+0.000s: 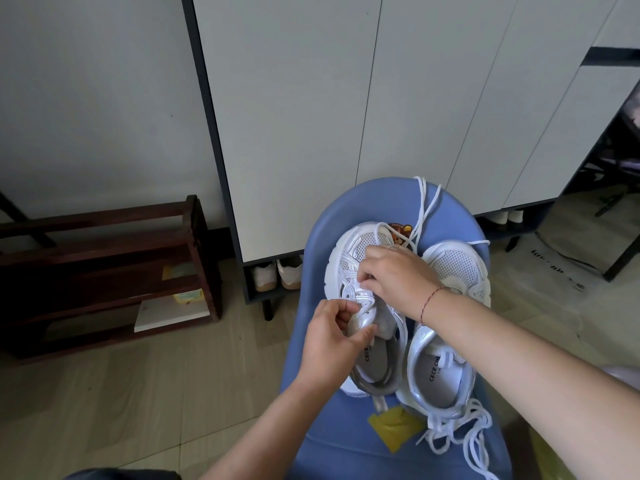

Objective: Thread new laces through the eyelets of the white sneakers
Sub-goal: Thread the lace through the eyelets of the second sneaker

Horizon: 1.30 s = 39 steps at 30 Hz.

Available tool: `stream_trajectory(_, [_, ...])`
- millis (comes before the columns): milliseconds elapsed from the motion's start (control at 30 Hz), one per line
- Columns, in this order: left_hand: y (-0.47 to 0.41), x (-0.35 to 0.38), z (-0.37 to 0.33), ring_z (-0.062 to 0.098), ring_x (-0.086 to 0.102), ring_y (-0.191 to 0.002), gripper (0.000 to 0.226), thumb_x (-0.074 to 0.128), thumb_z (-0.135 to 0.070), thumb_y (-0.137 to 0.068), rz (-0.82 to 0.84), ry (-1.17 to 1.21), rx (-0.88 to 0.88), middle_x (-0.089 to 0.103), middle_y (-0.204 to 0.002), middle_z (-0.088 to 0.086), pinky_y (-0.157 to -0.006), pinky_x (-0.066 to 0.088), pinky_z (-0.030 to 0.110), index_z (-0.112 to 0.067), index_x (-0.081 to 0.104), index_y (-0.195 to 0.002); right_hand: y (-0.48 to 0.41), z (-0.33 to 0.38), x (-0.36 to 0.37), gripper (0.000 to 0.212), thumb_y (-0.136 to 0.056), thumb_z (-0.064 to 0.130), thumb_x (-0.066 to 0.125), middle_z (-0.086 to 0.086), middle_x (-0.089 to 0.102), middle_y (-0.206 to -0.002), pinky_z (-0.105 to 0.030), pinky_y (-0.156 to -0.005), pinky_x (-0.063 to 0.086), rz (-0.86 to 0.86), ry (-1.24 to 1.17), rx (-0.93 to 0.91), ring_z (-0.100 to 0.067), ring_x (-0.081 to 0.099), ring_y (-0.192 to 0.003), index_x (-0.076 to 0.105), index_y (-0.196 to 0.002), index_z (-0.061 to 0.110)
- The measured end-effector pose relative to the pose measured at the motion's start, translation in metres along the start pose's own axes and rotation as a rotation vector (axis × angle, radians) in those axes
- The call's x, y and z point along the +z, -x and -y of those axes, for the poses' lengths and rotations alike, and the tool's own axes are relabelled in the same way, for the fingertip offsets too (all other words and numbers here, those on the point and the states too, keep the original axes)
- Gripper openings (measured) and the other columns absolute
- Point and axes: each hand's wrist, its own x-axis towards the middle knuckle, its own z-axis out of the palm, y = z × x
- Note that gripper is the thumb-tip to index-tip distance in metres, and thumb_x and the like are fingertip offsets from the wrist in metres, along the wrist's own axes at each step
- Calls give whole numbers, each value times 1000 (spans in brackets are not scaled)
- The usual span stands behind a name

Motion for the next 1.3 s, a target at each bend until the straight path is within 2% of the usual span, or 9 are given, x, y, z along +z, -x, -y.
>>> stream_trajectory(167, [0, 0, 0, -7, 51, -76, 29, 79, -18, -77, -2, 0, 2, 56, -99, -3, -67, 42, 8, -29, 55, -89, -1, 4, 5, 18, -95, 15, 47, -2, 50, -114, -30, -95, 29, 5, 155, -53, -22, 46, -113, 59, -108, 14])
stream_trajectory(367, [1, 0, -2, -9, 50, -74, 30, 79, -17, -77, 2, -2, 7, 55, -98, -2, -67, 42, 7, -28, 54, -89, 1, -5, 4, 23, -91, 5, 44, -5, 47, -115, -32, -93, 31, -55, 242, -25, -25, 49, -109, 52, -111, 14])
stream_trajectory(500, [2, -1, -1, -8, 49, -73, 29, 80, -18, -77, 7, 17, 0, 55, -99, -1, -66, 43, 8, -27, 56, -91, -2, -40, -7, 14, -94, 12, 46, -11, 54, -103, -36, -84, 37, -290, -58, 302, -32, 54, -96, 59, -93, 11])
stream_trajectory(600, [2, -2, -1, -9, 49, -73, 29, 80, -18, -77, 3, 17, -1, 54, -98, -2, -67, 43, 7, -27, 55, -90, 4, -69, -20, 17, -95, 13, 44, -17, 56, -108, -32, -82, 36, -459, -327, 612, -31, 53, -100, 60, -93, 7])
stream_trajectory(667, [2, -1, 0, -10, 48, -74, 29, 79, -18, -77, 0, 9, -2, 53, -98, -2, -67, 43, 7, -26, 55, -91, 9, -71, -24, 12, -93, 17, 51, -10, 57, -103, -31, -82, 38, -444, -335, 567, -25, 55, -94, 62, -92, 12])
stream_trajectory(767, [1, 1, 1, -8, 49, -74, 29, 79, -18, -77, -3, 6, -7, 54, -98, -2, -66, 42, 7, -24, 56, -93, 14, -38, -22, 4, -86, 22, 64, 9, 47, -82, -27, -73, 38, -358, -357, 280, -10, 49, -73, 65, -84, 18])
stream_trajectory(900, [0, 3, 0, -7, 50, -74, 29, 79, -18, -76, -17, 1, -6, 55, -98, -2, -66, 42, 7, -21, 57, -94, 12, -1, 1, 20, -85, 32, 66, 2, 52, -99, -27, -80, 34, -135, -156, 89, -18, 50, -96, 68, -99, 19])
stream_trajectory(1167, [0, 2, 2, -8, 51, -75, 30, 79, -18, -77, -15, -7, 3, 56, -99, -2, -67, 42, 8, -28, 54, -90, 7, 0, 13, 15, -92, 27, 57, 1, 55, -108, -21, -73, 22, -122, -111, 130, -20, 51, -103, 65, -96, 15])
stream_trajectory(1300, [1, 1, 2, -8, 50, -75, 31, 79, -18, -77, -8, 9, 10, 55, -99, -2, -67, 42, 7, -30, 53, -88, 3, -18, 5, 12, -91, 19, 57, -3, 53, -100, -31, -82, 40, -330, -327, 294, -22, 56, -91, 65, -89, 10])
